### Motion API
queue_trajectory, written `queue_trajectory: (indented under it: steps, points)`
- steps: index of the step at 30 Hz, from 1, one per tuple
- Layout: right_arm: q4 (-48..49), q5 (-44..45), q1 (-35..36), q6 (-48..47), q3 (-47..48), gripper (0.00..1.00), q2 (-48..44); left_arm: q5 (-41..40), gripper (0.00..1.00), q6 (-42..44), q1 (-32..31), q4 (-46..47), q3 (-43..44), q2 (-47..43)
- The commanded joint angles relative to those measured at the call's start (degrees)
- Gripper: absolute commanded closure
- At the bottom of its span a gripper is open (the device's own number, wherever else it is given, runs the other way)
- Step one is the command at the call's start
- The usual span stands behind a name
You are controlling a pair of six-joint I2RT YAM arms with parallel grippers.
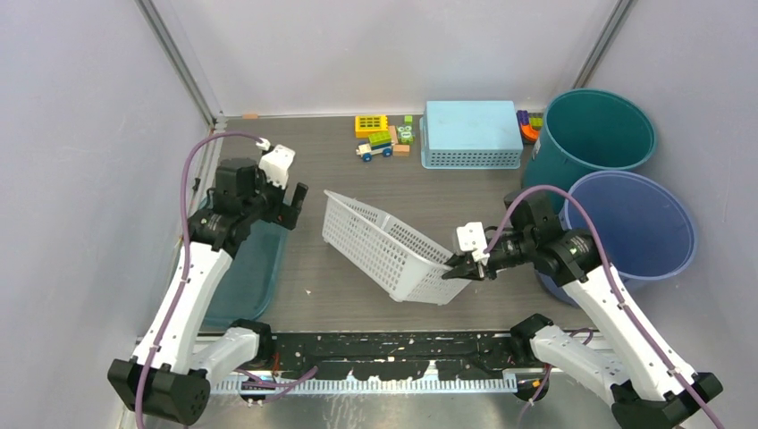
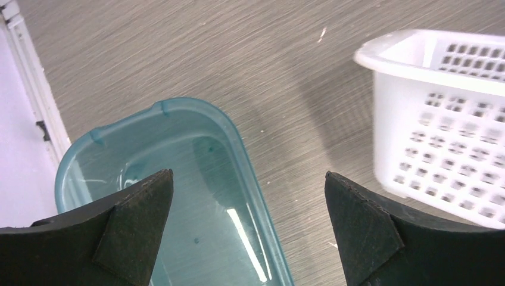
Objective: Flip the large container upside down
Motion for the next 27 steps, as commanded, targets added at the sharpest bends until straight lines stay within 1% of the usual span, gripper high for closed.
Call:
queue_trajectory:
  steps: [1,8,15,27]
  points:
    - [3.8,-7.3,-1.9,2.2,2.4,0.99,1.2,7.6,0.00,-2.0,0.0,2.3,1.1,-2.2]
    - [4.3,-12.9,-5.3,5.3,2.4,0.99,3.5,12.3,0.00,-1.9,-0.1,4.3,-1.4,-5.1]
    - [4.7,-21.3,-10.0,8.7,2.3,0.99,5.9,12.9,0.00,-2.2,-0.1,5.0,-2.3,-6.7]
    - [2.5,-30.6,-15.2,9.9,2.1,0.99,9.2,13.3,0.00,-3.0,0.0,6.3,-3.7,-8.8]
